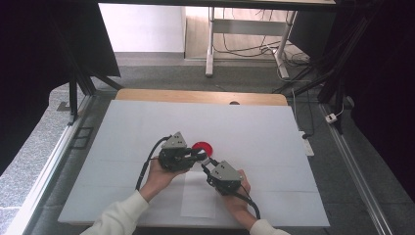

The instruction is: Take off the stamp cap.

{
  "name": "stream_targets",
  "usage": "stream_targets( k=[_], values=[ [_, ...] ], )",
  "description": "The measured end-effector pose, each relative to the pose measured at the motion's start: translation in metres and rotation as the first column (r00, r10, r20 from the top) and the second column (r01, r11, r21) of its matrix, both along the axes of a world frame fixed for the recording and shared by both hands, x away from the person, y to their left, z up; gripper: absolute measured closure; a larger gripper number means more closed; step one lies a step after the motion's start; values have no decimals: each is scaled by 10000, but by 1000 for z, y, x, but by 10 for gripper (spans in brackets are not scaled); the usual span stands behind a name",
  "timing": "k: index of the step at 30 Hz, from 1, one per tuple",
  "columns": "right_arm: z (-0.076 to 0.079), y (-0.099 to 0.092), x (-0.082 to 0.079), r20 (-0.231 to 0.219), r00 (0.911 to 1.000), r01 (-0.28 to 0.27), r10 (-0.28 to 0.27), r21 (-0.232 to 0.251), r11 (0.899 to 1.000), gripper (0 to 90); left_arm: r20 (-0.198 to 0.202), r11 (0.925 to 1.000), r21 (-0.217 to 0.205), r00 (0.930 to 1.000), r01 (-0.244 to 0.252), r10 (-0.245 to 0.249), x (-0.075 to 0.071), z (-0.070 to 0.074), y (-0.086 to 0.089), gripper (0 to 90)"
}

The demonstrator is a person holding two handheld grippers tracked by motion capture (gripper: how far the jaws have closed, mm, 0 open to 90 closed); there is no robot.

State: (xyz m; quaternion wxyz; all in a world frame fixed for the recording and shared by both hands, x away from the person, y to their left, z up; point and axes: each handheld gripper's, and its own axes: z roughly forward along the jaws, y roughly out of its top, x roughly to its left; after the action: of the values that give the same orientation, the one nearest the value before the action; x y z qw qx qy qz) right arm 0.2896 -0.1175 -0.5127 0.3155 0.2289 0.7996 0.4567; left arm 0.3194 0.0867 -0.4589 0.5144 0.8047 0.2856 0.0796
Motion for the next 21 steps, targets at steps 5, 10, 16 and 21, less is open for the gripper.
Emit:
stream_targets(
  k=[5,10,16,21],
  values=[
    [1,0,0,262,9996,-69,80,-395,9992,662,-27,10000,-9,10000,11,-11,0,0,0,754],
    [0,-1,0,115,9999,-70,71,-133,9999,662,-13,10000,-30,10000,-3,3,0,0,0,753],
    [1,-2,0,-284,9996,53,-40,444,9990,662,3,10000,-98,10000,5,-5,0,1,1,751],
    [0,-2,-2,-352,9993,153,-134,550,9984,662,0,9999,-126,10000,12,-12,0,1,1,749]
  ],
)
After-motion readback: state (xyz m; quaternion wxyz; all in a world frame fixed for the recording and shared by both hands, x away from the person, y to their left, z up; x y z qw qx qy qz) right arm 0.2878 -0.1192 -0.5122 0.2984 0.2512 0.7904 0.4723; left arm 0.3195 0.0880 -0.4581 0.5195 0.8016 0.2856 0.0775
